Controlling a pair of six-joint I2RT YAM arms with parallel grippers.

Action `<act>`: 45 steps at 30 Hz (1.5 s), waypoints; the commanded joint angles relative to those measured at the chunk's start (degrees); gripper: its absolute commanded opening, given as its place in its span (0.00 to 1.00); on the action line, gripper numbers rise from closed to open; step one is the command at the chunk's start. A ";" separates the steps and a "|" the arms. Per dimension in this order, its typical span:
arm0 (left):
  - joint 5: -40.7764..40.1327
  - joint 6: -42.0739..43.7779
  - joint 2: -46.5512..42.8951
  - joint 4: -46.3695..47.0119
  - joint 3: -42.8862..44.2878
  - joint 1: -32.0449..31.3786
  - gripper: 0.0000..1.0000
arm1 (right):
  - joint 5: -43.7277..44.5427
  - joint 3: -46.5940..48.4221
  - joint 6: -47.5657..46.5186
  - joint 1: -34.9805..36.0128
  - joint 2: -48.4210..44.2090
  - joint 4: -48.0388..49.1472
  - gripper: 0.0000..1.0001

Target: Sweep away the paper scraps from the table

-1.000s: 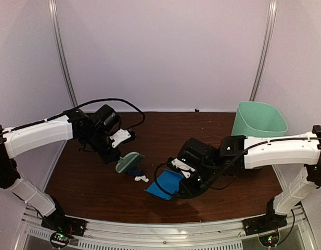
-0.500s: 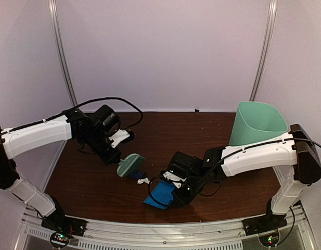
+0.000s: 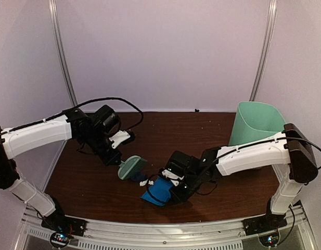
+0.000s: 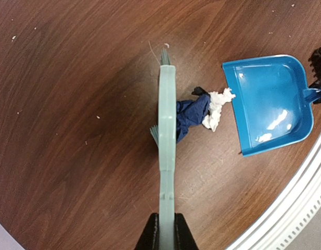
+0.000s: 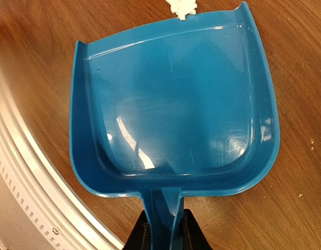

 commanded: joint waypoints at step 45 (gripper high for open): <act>8.82 -10.18 -2.07 -3.82 7.04 -2.81 0.00 | 1.84 -13.87 -3.05 -1.20 -2.49 30.41 0.00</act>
